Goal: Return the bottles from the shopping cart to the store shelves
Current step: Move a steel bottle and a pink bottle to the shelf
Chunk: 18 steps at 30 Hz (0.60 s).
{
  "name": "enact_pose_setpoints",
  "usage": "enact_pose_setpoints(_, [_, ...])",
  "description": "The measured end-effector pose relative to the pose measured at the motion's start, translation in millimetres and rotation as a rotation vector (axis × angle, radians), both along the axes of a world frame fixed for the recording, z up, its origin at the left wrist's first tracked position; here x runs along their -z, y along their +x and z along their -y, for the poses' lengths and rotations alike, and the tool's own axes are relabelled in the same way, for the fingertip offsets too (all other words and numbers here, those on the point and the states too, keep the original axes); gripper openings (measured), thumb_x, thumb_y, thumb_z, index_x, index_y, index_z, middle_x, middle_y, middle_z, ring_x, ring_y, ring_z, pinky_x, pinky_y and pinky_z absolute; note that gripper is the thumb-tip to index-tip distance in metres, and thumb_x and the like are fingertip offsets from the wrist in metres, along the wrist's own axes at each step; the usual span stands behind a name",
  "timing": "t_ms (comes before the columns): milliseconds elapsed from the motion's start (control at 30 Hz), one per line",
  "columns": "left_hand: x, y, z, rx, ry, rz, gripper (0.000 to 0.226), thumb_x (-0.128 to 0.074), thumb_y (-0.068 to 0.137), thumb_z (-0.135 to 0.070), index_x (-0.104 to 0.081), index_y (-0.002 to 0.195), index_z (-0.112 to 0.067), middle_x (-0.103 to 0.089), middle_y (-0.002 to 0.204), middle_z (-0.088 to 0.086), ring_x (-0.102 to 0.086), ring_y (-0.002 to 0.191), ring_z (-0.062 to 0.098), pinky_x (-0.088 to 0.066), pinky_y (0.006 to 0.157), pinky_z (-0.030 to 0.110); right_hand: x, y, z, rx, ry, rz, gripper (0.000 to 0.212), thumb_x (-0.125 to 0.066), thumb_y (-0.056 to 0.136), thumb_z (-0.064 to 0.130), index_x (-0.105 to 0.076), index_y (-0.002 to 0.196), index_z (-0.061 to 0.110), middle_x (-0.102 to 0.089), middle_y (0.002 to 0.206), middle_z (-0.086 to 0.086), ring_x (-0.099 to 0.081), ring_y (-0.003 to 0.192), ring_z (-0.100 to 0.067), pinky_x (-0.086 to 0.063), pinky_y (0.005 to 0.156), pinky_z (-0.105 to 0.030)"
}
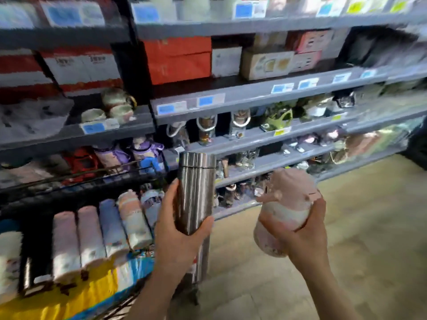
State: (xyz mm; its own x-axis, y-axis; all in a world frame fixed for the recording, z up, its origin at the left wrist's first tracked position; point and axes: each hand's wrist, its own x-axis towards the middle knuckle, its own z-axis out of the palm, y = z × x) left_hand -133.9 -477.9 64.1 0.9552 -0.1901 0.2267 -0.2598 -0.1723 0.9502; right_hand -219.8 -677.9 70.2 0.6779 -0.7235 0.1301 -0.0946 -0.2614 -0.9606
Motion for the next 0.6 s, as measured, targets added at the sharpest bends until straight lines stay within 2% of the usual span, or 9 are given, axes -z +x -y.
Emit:
enact_pose_setpoints(67, [-6.6,-9.4,36.4,0.060,-0.013,0.007,0.085,-0.075,0.068,-0.037,-0.022,0.129,-0.062,-0.031,0.125,-0.047,-0.036,0.108,-0.030,-0.034,0.081,-0.004,-6.0,-18.2,36.5,0.065,-0.007,0.021,0.102,-0.076,0.038,0.057,-0.038,0.127,0.027,-0.055,0.103,0.019,-0.055,0.084,0.017,-0.044,0.060,-0.006])
enact_pose_setpoints(133, [-12.4,-12.8,70.3,0.119,-0.014,0.028,0.087,-0.078,0.068,-0.035,-0.021,0.127,-0.066,-0.031,0.125,-0.043,-0.037,0.106,-0.030,-0.035,0.082,0.002,-11.0,-31.5,69.8,0.127,-0.019,0.050,0.101,-0.080,0.039,0.051,-0.038,0.127,0.025,-0.056,0.101,0.019,-0.056,0.083,0.015,-0.044,0.060,-0.010])
enact_pose_setpoints(233, [-22.0,-4.3,122.7,0.198,-0.010,0.075,0.090,-0.083,0.068,-0.042,-0.021,0.128,-0.066,-0.033,0.125,-0.041,-0.039,0.109,-0.025,-0.036,0.086,0.012,-20.3,-38.8,117.8,0.209,-0.058,0.108,0.100,-0.083,0.041,0.044,-0.039,0.129,0.025,-0.057,0.101,0.024,-0.058,0.086,0.011,-0.046,0.064,-0.013])
enact_pose_setpoints(333, [-32.0,10.2,178.9,0.255,-0.019,0.095,0.089,-0.081,0.066,-0.047,-0.024,0.133,-0.064,-0.040,0.130,-0.030,-0.041,0.113,-0.019,-0.036,0.085,0.012,-31.9,-36.6,163.8,0.279,-0.097,0.147,0.098,-0.080,0.041,0.050,-0.040,0.128,0.029,-0.054,0.103,0.034,-0.058,0.091,0.010,-0.047,0.066,-0.013])
enact_pose_setpoints(433, [-35.0,28.5,237.5,0.284,-0.050,0.087,0.087,-0.076,0.064,-0.045,-0.022,0.128,-0.070,-0.045,0.134,-0.018,-0.047,0.117,-0.006,-0.039,0.088,0.016,-43.9,-26.2,211.3,0.300,-0.146,0.171,0.096,-0.083,0.043,0.047,-0.042,0.128,0.030,-0.057,0.111,0.024,-0.059,0.094,0.007,-0.047,0.070,-0.013])
enact_pose_setpoints(533, [-32.1,53.6,295.6,0.310,-0.114,0.099,0.088,-0.082,0.064,-0.044,-0.024,0.123,-0.074,-0.042,0.130,-0.030,-0.045,0.117,-0.012,-0.039,0.088,0.019,-53.0,-1.1,266.2,0.291,-0.187,0.191,0.082,-0.087,0.048,0.029,-0.044,0.116,0.042,-0.060,0.109,0.013,-0.060,0.088,0.008,-0.046,0.066,-0.006])
enact_pose_setpoints(600, [-30.7,70.7,328.1,0.301,-0.161,0.105,0.091,-0.085,0.069,-0.029,-0.025,0.121,-0.074,-0.038,0.127,-0.037,-0.042,0.110,-0.023,-0.036,0.085,0.012,-58.5,20.3,298.8,0.274,-0.210,0.206,0.081,-0.091,0.048,0.018,-0.046,0.111,0.042,-0.061,0.104,0.015,-0.060,0.084,0.010,-0.044,0.064,-0.004])
